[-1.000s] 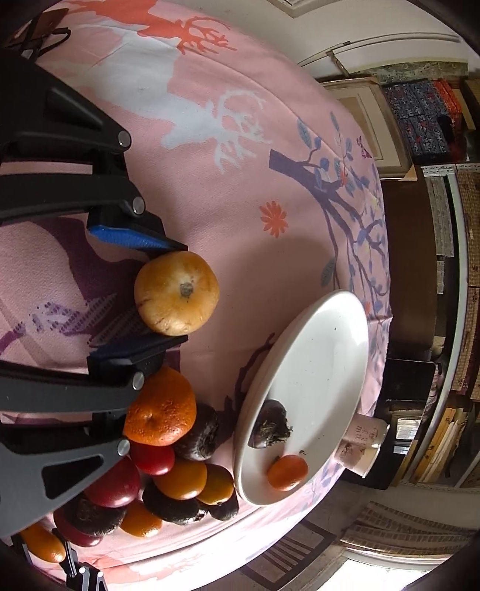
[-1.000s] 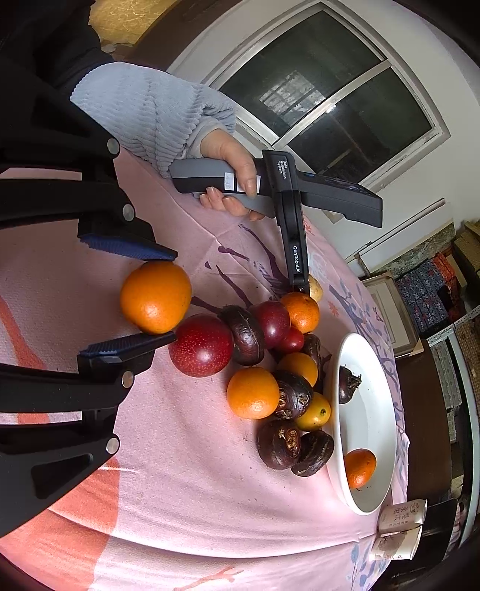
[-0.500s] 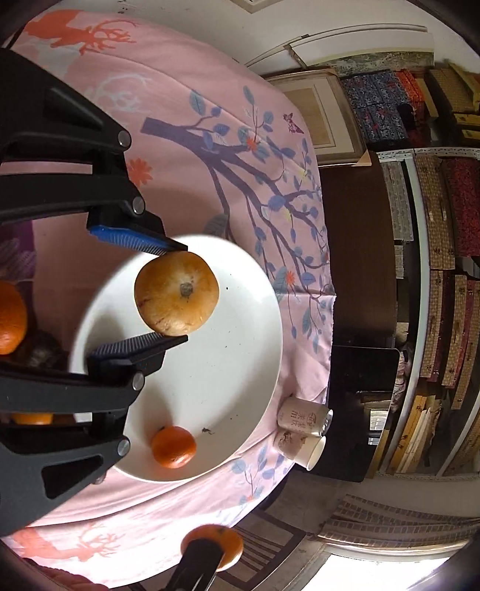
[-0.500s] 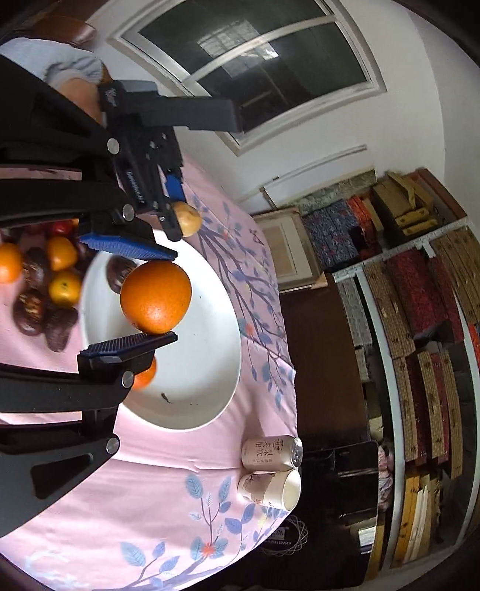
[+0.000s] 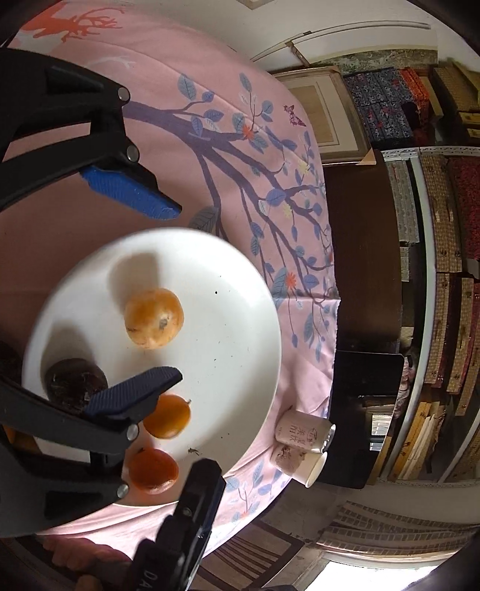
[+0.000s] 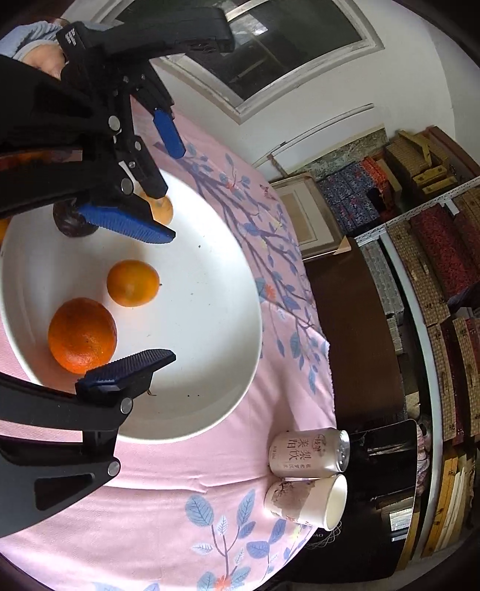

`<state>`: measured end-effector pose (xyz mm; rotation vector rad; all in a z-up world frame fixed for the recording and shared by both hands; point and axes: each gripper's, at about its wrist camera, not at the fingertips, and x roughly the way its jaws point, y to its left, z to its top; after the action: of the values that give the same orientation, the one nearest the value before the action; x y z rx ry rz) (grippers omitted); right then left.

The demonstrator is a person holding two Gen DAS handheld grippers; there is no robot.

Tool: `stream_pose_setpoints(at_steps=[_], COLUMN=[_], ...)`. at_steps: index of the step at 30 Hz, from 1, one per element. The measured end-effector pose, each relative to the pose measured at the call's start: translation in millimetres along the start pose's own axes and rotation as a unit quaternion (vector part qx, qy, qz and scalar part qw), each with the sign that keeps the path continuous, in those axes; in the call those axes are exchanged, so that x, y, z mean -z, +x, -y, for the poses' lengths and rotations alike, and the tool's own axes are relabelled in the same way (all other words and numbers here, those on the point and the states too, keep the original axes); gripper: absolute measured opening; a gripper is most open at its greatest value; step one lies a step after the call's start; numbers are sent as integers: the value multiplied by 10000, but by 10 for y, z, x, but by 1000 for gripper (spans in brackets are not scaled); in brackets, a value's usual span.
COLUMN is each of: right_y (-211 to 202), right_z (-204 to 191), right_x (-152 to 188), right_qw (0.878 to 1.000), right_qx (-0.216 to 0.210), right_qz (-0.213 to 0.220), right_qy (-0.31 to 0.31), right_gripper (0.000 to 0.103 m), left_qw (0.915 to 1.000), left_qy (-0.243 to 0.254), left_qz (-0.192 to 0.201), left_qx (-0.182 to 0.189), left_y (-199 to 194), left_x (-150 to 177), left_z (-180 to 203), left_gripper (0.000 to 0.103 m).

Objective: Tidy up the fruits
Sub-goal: 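Lower the tangerine onto the plate with the right tool while the left tool places the yellow fruit, then grasp a small tangerine with the left tool while the right tool grasps a red plum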

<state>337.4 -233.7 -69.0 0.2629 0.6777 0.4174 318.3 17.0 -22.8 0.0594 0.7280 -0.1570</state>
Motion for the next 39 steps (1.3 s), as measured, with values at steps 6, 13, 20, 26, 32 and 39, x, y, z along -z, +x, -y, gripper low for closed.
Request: stream_pose_setpoints(at_steps=[6,13,20,26,32,39], right_y=[-694,-986,-1119,-1045,-1014,-1048], right_z=[-173,5,131,40,20,-48], right_x=[82,736,915,1000,1020,1070], right_qw=[9968,9977,9957,9981,9987,9991], right_qx=[-177,27,-226,-60,-24,-42], right_qz=[774,664,651,492,407,397], right_qy=[-118,148,624,370,313,149], right_gripper=[82,85,91,91,91,91], left_qw=[9988,9987,9980,9978,9974,9984], left_qy=[-116,-244,-257,-360,-532,-342], left_qz=[445,157,228,-1,-133,-121], left_qx=[-178,-423,-528,-553,-459,-442], left_y=[-452,-677,-947,-883,-824,-829], left_x=[166,793,1111,1164,1181,1177], left_z=[-109,-183,-89,-128,-195,-115], left_gripper=[93,95,98,98,98,98])
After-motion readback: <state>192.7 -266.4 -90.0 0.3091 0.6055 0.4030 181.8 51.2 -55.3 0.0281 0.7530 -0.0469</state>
